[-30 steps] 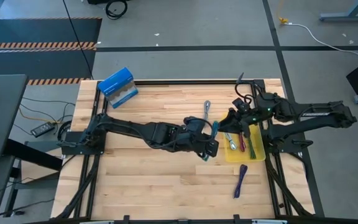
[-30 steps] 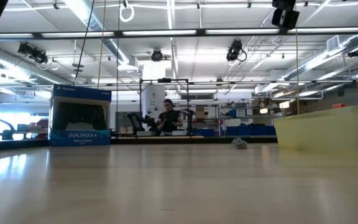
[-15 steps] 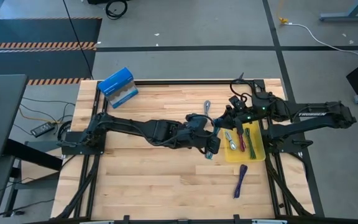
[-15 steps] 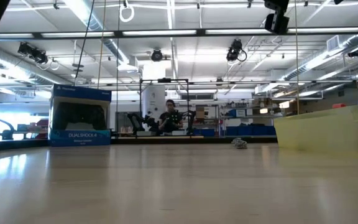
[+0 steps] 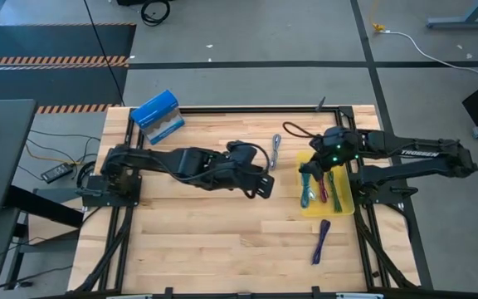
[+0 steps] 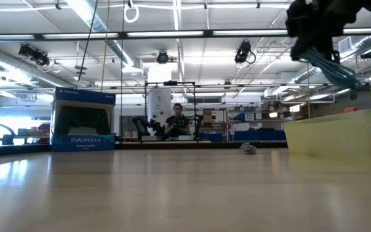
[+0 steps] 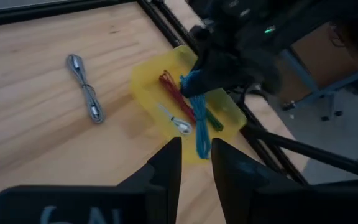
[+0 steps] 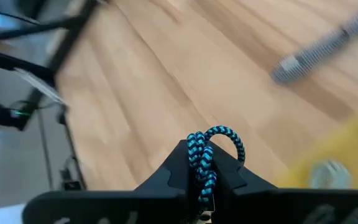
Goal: Pick and place USB-C Cables
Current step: Put the light blue USB cable into the yellow container
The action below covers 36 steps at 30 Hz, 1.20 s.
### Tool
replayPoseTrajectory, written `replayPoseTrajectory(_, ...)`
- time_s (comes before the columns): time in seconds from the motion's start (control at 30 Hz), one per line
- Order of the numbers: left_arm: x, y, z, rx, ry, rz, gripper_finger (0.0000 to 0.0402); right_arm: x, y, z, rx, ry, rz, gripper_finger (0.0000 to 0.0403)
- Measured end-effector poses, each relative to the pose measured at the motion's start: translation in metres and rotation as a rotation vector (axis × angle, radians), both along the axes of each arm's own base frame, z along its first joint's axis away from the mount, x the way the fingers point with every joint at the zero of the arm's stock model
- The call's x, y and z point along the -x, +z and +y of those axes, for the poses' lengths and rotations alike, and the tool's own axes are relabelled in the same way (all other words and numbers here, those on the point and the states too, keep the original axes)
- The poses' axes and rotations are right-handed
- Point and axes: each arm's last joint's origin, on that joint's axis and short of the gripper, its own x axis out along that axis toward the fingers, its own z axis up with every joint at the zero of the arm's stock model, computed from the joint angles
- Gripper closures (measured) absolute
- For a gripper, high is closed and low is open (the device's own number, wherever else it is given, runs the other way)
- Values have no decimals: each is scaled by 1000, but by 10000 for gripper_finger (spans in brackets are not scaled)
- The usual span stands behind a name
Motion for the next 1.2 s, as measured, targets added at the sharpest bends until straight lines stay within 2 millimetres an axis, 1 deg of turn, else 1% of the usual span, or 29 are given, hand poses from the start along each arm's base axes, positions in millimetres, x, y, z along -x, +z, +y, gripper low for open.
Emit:
replayPoseTrajectory(0.07,5,4,-2,-3,-10,1,308,5,-4,-1,-26,-14,57,375)
replayPoseTrajectory(0.13,5,4,-5,-4,-20,-7,307,7,-6,-2,-69,-23,88,375)
replayPoseTrajectory(0.23,6,3,-10,-1,-37,2,308,13,-11,-3,-140,-43,166,375)
replayPoseTrajectory(0.37,7,2,-14,19,-52,11,308,23,-17,-6,-200,-115,287,375)
replayPoseTrajectory(0.5,8,3,-18,17,-65,3,308,32,-22,-9,-146,-218,391,375)
replayPoseTrajectory(0.57,7,3,-19,19,-66,-6,308,34,-23,-11,-113,-271,408,374)
replayPoseTrajectory(0.77,5,6,-21,3,-88,-32,308,33,-24,-15,-94,-344,419,337)
replayPoseTrajectory(0.97,2,11,-22,13,-92,-91,308,28,-24,-17,-94,-342,406,314)
replayPoseTrajectory(1.2,1,11,-22,-14,-110,-87,308,25,-26,-16,-80,-315,422,263)
